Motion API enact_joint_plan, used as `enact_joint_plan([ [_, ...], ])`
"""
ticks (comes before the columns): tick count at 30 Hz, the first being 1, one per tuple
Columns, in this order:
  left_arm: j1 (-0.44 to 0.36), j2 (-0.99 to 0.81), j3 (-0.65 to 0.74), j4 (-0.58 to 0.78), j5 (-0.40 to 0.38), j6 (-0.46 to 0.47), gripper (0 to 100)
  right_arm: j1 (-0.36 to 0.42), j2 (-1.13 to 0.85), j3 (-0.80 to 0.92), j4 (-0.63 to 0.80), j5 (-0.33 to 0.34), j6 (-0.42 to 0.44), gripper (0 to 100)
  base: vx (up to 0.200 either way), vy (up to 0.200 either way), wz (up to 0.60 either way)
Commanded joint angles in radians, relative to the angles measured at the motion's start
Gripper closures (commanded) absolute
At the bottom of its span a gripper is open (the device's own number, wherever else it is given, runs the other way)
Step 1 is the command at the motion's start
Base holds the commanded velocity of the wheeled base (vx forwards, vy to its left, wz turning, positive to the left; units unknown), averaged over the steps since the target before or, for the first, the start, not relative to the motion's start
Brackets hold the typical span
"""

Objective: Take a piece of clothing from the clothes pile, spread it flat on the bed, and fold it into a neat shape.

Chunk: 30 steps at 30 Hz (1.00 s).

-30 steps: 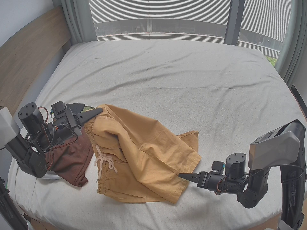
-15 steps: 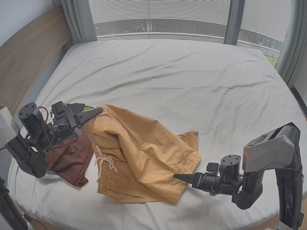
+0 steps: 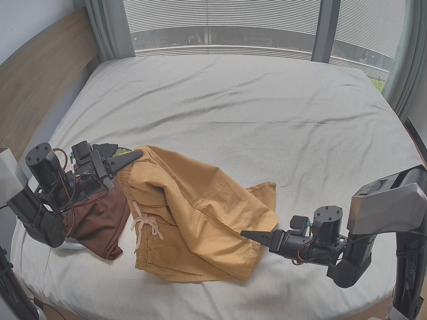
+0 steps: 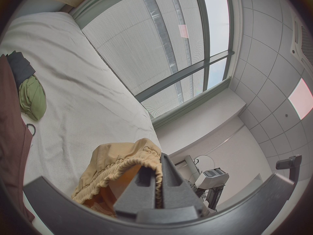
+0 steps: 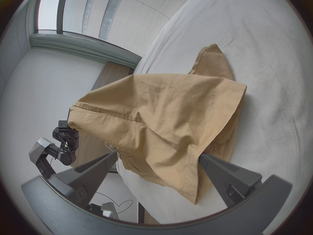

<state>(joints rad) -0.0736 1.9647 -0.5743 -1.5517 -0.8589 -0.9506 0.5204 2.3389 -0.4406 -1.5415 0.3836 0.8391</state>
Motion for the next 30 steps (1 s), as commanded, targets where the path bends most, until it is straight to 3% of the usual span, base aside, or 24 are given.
enact_joint_plan([
  [1,-0.002,0.002,0.001,-0.001,0.0,0.0,100,0.001,-0.033,0.0,0.0,0.003,0.001,0,0.0,0.0,0.0],
  [30,0.0,-0.001,0.001,-0.001,0.0,0.0,100,0.023,0.117,-0.081,-0.008,-0.022,-0.003,0,0.0,0.0,0.0],
])
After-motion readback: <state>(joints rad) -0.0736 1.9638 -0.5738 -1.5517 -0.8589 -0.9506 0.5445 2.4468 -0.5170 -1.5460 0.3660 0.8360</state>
